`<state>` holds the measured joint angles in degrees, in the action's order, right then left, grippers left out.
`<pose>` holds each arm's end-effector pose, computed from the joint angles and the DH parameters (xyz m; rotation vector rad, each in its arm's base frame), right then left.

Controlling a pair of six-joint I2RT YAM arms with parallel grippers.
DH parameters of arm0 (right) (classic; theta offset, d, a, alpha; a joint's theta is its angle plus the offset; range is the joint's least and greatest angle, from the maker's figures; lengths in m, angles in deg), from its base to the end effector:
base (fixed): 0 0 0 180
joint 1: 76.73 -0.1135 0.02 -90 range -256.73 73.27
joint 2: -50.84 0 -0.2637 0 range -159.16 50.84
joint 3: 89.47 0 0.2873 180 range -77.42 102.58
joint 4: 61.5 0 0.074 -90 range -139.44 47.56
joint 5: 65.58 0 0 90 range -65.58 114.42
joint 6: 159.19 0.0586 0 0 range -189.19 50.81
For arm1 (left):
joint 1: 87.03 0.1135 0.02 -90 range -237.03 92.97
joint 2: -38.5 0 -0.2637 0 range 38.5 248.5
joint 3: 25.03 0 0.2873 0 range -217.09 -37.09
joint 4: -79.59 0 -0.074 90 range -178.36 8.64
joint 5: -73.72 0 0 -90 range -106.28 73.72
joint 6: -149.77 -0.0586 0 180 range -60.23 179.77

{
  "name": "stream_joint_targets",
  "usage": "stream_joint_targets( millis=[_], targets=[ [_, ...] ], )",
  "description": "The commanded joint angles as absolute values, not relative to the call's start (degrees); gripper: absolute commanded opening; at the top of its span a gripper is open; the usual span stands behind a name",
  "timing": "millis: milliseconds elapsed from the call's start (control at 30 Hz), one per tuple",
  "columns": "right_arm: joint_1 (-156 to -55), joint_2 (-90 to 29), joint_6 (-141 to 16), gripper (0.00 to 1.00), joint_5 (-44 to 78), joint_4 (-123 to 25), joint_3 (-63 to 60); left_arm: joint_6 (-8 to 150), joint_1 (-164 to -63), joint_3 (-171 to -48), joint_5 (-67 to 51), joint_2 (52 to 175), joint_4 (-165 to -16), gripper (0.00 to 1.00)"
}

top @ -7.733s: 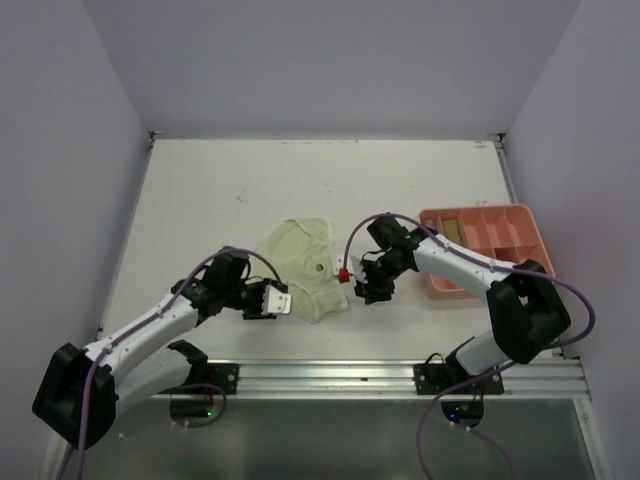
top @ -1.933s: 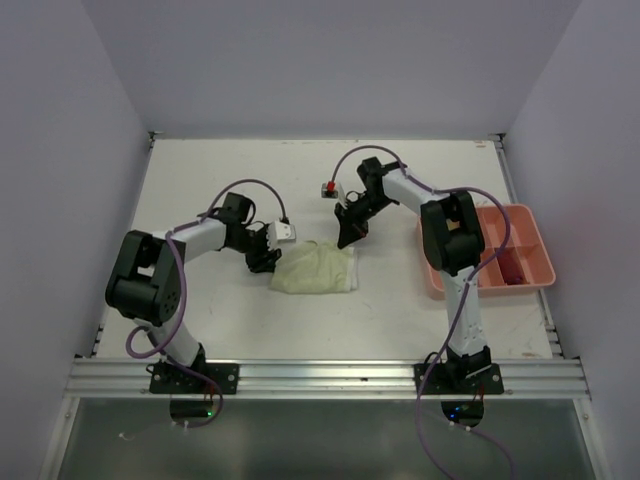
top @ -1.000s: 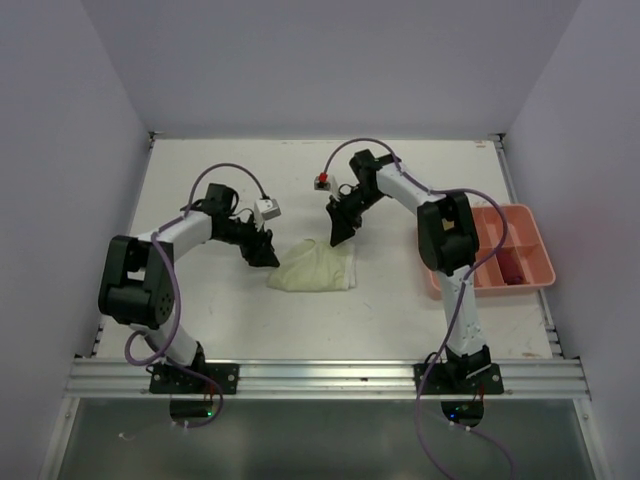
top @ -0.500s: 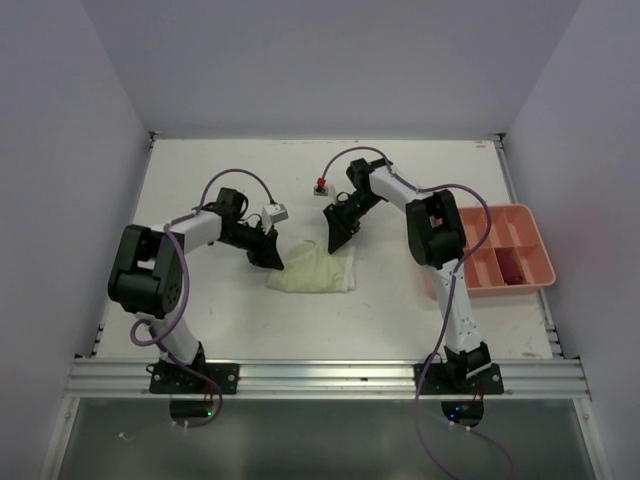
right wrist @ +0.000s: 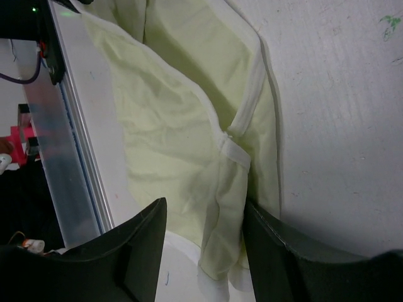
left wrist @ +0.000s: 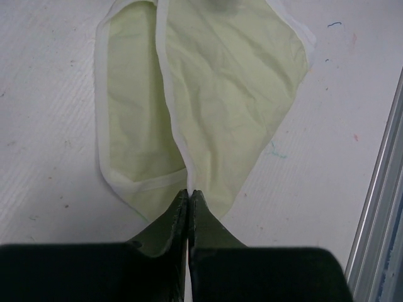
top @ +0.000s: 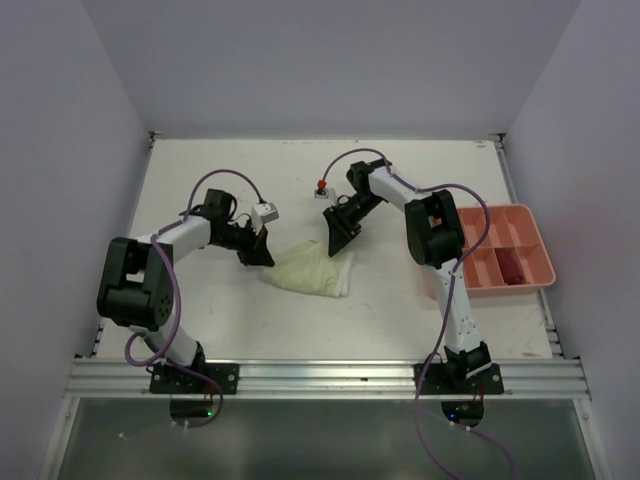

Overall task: Roll the underwear
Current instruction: Fold the underwear

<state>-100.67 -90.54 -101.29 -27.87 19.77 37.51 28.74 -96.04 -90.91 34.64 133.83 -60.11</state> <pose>0.4322 0.2426 0.0973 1.2525 -2.4981 -1.3777 0.3218 -0.0971 0.1307 1.0289 2.2187 -1.0558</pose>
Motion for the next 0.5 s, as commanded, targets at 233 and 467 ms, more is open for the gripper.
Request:
stream_joint_targets(
  millis=[233,467],
  targets=[
    [-100.3,-92.2,-101.7,0.56,-24.1,20.7,36.3,29.4,-92.7,-89.1,31.5,133.1,-64.4,0.00],
    [-100.2,-92.2,-102.1,0.55,-24.2,21.0,36.2,29.4,-92.1,-89.8,31.2,134.6,-64.5,0.12]
  ],
)
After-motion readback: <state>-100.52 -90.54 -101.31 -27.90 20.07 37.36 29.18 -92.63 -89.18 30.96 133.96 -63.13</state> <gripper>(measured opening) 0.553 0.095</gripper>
